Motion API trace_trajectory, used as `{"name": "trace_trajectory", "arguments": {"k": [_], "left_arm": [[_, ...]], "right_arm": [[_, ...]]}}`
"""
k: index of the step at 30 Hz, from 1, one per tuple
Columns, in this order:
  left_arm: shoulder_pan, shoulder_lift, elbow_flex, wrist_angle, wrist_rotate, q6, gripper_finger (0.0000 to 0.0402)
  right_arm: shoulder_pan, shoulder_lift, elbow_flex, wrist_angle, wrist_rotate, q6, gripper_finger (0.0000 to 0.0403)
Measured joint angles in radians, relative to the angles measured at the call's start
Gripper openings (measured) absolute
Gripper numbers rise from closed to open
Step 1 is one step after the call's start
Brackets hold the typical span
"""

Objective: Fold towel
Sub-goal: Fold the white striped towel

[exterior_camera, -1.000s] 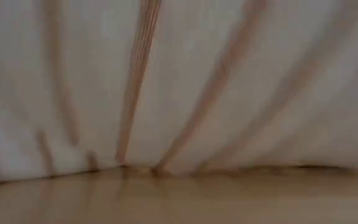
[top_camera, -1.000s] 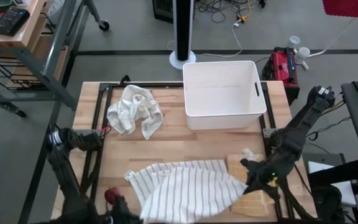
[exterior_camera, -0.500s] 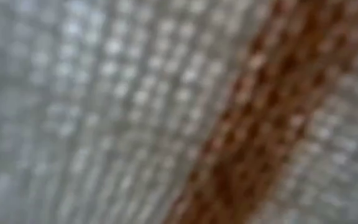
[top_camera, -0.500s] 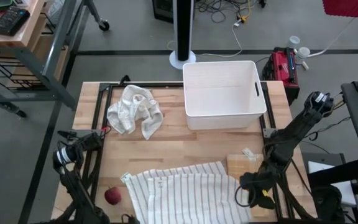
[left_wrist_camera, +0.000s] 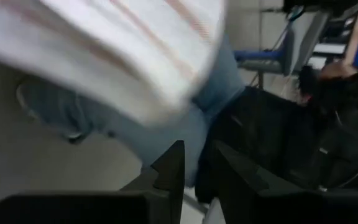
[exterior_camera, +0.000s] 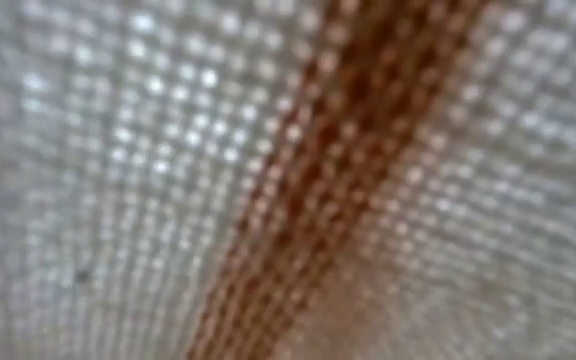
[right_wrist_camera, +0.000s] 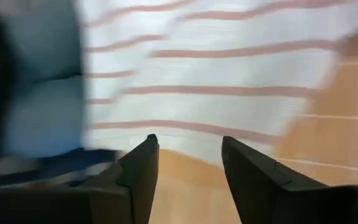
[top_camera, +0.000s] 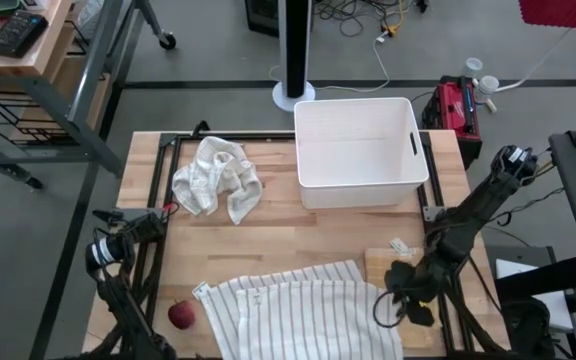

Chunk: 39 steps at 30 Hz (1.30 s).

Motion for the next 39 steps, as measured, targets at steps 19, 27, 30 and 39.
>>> {"name": "trace_trajectory", "arguments": {"k": [19, 27, 30, 39], "left_arm": [[0.076, -0.013, -0.003, -0.710, -0.203, -0.046, 0.0036], [0.171, -0.013, -0.021, -0.907, -0.203, -0.060, 0.0038], [0.216, -0.013, -0.053, -0.915, -0.199, -0.093, 0.0043], [0.315, -0.011, -0.109, -0.882, 0.024, -0.089, 0.0065]], "right_arm": [[-0.062, 0.222, -0.003, -0.026, 0.089, -0.082, 0.0178], [-0.062, 0.238, -0.003, 0.012, 0.088, -0.097, 0.0146], [-0.062, 0.220, -0.003, 0.014, 0.088, -0.097, 0.0136], [-0.062, 0.169, -0.003, 0.014, 0.087, -0.089, 0.0142]]}}
